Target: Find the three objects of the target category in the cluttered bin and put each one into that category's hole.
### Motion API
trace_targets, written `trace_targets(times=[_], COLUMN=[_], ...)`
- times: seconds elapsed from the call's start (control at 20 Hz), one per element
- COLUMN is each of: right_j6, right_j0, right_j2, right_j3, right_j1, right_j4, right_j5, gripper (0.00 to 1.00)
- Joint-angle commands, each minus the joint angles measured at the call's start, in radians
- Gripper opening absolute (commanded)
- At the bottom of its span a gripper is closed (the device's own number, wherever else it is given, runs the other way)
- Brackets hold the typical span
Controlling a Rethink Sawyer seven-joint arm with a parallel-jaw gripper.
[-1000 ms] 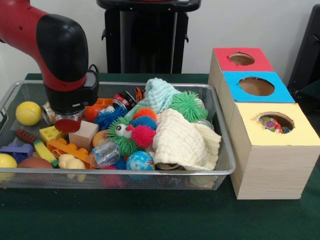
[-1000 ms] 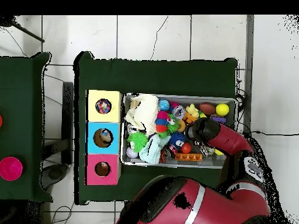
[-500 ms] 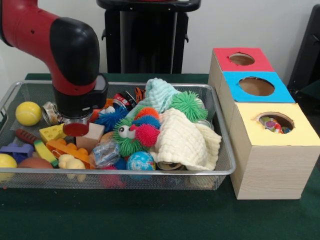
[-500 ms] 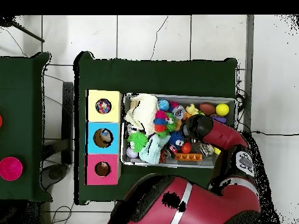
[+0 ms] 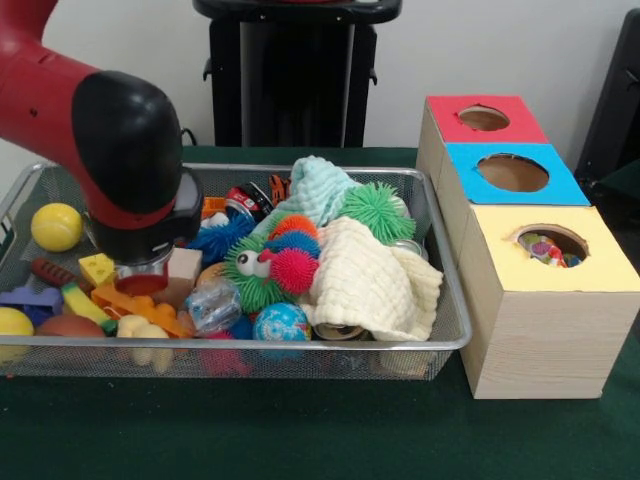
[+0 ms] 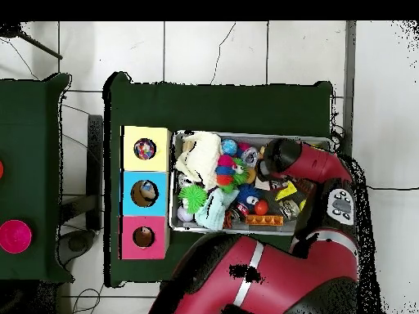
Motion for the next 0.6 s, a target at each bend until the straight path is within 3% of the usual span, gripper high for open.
trace_targets(times=[0.05, 0.6], right_j6=[-0.18, -0.218], right_j0=[-0.038, -0.056], right_j2=[0.156, 0.168], right_j3=[-0.367, -0.272], right_j1=[0.18, 0.042], right_j4=[-0.029, -0.037], right_j5=[0.063, 0.097], gripper=[0.0, 0.0])
